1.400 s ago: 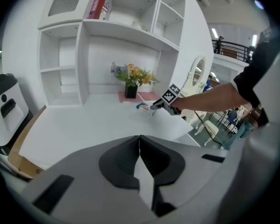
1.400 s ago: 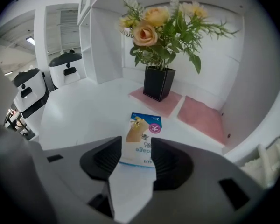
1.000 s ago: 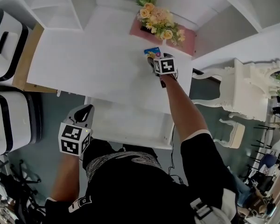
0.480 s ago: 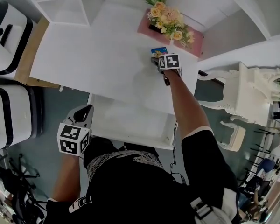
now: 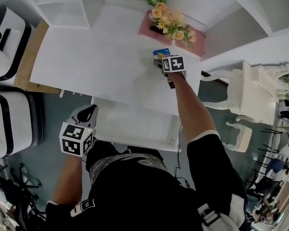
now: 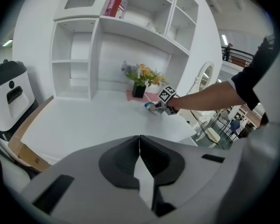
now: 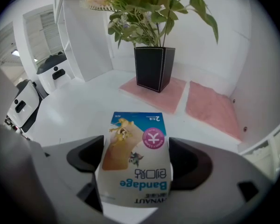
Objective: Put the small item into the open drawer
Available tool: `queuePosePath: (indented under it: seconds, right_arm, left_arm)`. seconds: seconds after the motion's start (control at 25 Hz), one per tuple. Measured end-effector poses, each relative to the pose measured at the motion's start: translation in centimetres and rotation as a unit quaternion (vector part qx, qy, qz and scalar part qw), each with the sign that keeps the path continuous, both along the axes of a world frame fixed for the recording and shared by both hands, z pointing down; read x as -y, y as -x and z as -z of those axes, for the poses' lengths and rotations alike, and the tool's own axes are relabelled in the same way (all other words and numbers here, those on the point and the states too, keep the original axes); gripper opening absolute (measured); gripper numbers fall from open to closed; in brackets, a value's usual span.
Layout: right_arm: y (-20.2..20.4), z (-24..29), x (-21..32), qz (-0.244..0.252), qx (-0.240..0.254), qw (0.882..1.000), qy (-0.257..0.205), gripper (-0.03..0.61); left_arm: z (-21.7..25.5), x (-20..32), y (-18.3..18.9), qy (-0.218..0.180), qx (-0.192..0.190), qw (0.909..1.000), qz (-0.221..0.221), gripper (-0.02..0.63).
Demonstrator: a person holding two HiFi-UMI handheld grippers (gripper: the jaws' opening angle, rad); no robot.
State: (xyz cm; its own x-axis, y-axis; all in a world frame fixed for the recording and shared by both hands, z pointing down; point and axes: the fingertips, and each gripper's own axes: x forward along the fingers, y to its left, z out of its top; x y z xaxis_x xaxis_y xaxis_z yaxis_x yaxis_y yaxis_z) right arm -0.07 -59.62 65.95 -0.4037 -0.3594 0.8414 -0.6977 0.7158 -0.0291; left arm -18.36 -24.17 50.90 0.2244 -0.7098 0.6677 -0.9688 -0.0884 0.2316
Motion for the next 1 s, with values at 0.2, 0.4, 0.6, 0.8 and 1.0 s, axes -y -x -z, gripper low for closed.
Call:
queuePosePath:
  seconds: [0.2,0.4,0.6,0.8,1.0]
  right_arm:
    - [-0.3,2.0,-1.3,0.002,0.005,1.000,-0.014,0.428]
    - [-0.8,4.5,-3.4,-0.001,0.030,0.999,-0.023,0.428]
    - [-1.3,7.0,-5.8,-0.008,0.063,0.997,-0.032,0.428]
    - [-1.6,9.6,-7.9,-0.047,0.132,0.990,-0.023,0.428]
    - [-2.5,12.4,-11.1,-0.087,0.208,0.974,-0.010,0.428]
  left_arm:
    - [0.5,0.7,-0.5,-0.011,0.000,0.9997,-0.023,0.015]
    - [1.5,1.3,-1.4,-0.027,-0.001,0.9988,-0.042,0.015]
    - [1.8,0.9,-2.8,-0.032,-0.009,0.9976,-0.061,0.015]
    - [1.6,0.0,-4.0,-0.030,-0.015,0.9964,-0.077,0.015]
    - [1.5,-0.5,-4.9,-0.036,-0.012,0.9949,-0.093,0.015]
